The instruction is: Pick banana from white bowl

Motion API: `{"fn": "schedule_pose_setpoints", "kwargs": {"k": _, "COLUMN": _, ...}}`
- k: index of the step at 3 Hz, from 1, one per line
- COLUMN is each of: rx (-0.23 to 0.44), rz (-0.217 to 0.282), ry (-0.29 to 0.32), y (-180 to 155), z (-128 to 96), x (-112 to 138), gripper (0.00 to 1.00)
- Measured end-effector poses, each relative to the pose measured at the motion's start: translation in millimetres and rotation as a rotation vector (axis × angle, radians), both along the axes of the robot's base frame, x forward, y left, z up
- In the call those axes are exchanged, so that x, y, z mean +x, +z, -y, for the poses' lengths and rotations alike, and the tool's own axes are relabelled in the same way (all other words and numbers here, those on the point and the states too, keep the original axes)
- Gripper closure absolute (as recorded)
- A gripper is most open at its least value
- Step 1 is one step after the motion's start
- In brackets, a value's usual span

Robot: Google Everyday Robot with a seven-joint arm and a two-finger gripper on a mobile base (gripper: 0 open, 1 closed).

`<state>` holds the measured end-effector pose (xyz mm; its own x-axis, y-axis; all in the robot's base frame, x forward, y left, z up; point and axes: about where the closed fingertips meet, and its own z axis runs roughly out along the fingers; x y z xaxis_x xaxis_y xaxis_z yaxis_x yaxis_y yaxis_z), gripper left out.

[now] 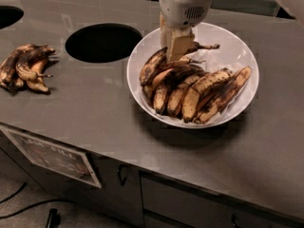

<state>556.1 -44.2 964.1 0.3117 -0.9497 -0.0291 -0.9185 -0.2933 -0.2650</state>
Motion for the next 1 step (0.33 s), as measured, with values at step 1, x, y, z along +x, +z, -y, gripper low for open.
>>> {"fn": "schedule_pose_setpoints", "kwargs": {"k": 1, "rx": 0.000, "rz": 0.000, "ry": 0.000, "y": 0.0, "z": 0.0, "x": 0.0, "gripper": 1.00}}
